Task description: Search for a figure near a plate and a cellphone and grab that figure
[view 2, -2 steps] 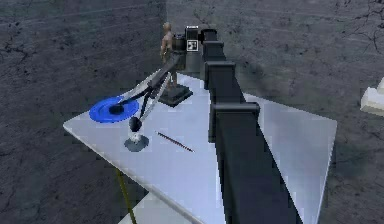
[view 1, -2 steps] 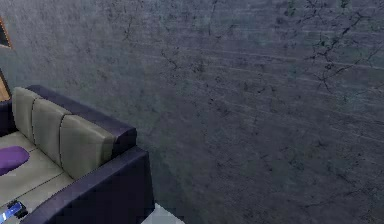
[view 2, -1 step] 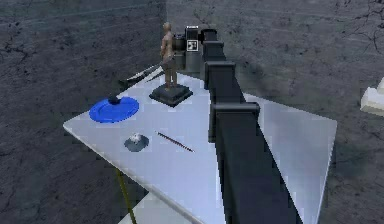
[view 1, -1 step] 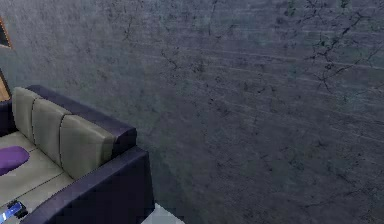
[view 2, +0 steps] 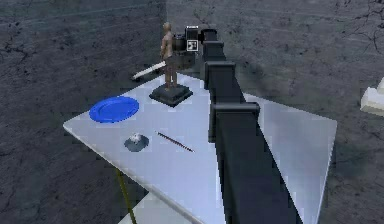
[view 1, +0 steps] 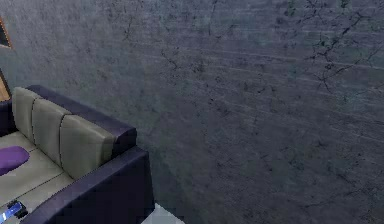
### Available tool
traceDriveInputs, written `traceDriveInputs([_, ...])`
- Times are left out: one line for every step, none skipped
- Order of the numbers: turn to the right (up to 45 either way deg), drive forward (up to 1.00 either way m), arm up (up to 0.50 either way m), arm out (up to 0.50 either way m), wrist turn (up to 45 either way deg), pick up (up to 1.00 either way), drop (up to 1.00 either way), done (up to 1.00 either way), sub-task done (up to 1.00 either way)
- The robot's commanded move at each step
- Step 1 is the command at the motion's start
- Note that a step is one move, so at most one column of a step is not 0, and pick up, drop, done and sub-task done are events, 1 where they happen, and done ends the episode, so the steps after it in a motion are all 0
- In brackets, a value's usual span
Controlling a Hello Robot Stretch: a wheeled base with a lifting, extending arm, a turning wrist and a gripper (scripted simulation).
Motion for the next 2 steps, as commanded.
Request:
traceDriveInputs([0.0,0.00,0.00,0.00,30.0,0.00,0.00,0.00,0.00])
traceDriveInputs([0.0,0.00,0.00,0.00,0.0,1.00,0.00,0.00,0.00])
